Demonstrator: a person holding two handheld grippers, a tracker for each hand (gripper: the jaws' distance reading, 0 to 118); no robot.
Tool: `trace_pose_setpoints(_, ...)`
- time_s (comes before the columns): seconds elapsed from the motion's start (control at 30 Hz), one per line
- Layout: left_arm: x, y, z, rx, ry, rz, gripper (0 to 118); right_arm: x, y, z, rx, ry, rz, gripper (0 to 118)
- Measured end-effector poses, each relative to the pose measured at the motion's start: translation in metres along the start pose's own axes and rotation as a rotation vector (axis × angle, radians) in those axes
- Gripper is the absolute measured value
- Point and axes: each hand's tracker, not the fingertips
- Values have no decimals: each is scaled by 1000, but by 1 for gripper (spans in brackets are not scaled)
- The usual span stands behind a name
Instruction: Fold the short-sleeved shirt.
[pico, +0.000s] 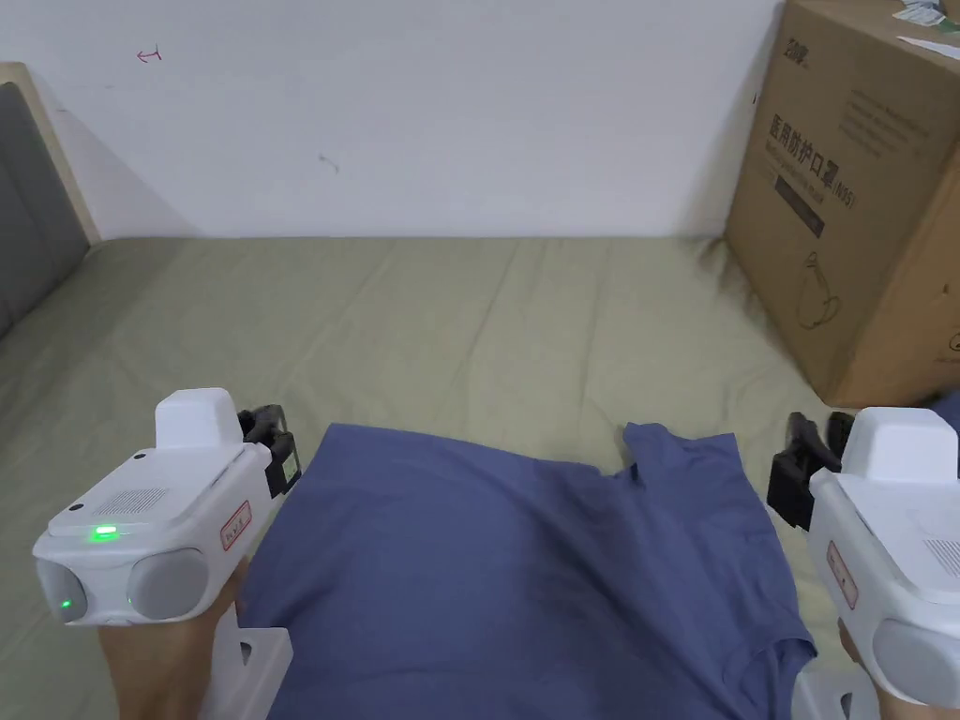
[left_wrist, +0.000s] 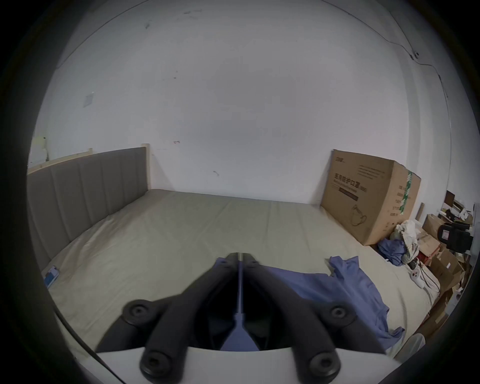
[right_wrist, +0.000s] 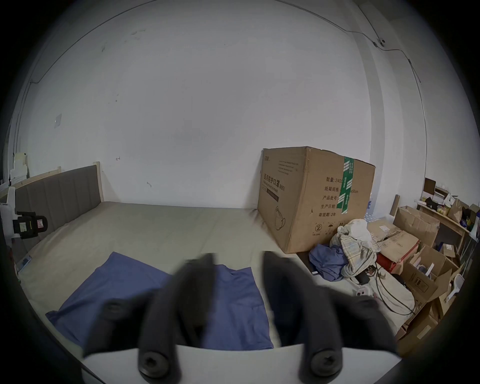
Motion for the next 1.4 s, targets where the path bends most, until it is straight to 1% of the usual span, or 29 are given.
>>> trace_pose_setpoints(0.1, -1, 2, -22, -44, -42, 14, 0, -1, -2, -13, -15, 8, -8, 0)
trace_pose_setpoints(0.23, -3, 4, -67, -100, -54, 15, 0, 1, -5, -36, -25, 3, -19, 0)
trace_pose_setpoints(0.4, -13, 8, -163, -266, -74, -11, 0, 3, -9, -72, -65, -6, -23, 0)
trace_pose_setpoints(0.53, -28, 8, -238, -369, -68, 27, 0, 6, -14, -98, -95, -19, -13, 0)
trace_pose_setpoints(0.57, -31, 6, -260, -424, -54, 13, 0, 7, -17, -106, -101, -23, -8, 0)
trace_pose_setpoints(0.63, -37, -1, -295, -463, -43, -11, 0, 10, -20, -122, -118, -28, -1, 0)
trace_pose_setpoints(0.67, -39, -6, -312, -504, -26, -28, 4, 11, -22, -130, -130, -33, 6, 0)
trace_pose_setpoints(0.7, -41, -10, -325, -519, -24, -27, 16, 11, -24, -137, -133, -37, 11, 0)
trace_pose_setpoints(0.73, -45, -16, -341, -556, -19, -31, 32, 12, -27, -144, -140, -41, 15, 0)
trace_pose_setpoints(0.8, -49, -30, -365, -619, 5, -13, 80, 14, -31, -155, -155, -46, 18, 0)
trace_pose_setpoints(0.83, -51, -36, -376, -669, 16, -14, 89, 14, -34, -162, -163, -47, 18, 0)
trace_pose_setpoints(0.87, -52, -42, -385, -693, 32, -18, 89, 14, -37, -167, -173, -48, 21, 0)
trace_pose_setpoints(0.97, -54, -60, -405, -730, 51, -38, 89, 13, -46, -180, -198, -49, 34, 0)
trace_pose_setpoints(1.03, -53, -70, -416, -773, 87, -87, 80, 14, -51, -186, -216, -47, 34, 0)
trace_pose_setpoints(1.07, -50, -77, -417, -787, 93, -111, 79, 15, -54, -188, -223, -45, 32, 0)
trace_pose_setpoints(1.1, -50, -78, -415, -782, 64, -89, 77, 15, -56, -189, -231, -47, 31, 0)
trace_pose_setpoints(1.17, -45, -74, -409, -754, 77, -94, 76, 17, -60, -193, -251, -46, 22, 0)
trace_pose_setpoints(1.2, -41, -73, -404, -736, 61, -103, 64, 20, -62, -197, -264, -42, 10, 0)
trace_pose_setpoints(1.23, -38, -72, -401, -723, 43, -128, 48, 22, -63, -199, -279, -38, -12, 0)
trace_pose_setpoints(1.27, -37, -71, -396, -702, 15, -129, 26, 24, -65, -205, -295, -34, -26, 0)
trace_pose_setpoints(1.3, -35, -69, -394, -706, -32, -100, 3, 27, -67, -211, -318, -33, -36, 0)
trace_pose_setpoints(1.33, -30, -67, -386, -696, 12, -120, 3, 32, -70, -220, -342, -34, -55, 0)
trace_pose_setpoints(1.4, -29, -60, -370, -650, 1, -126, 2, 44, -81, -241, -405, -28, -80, 4)
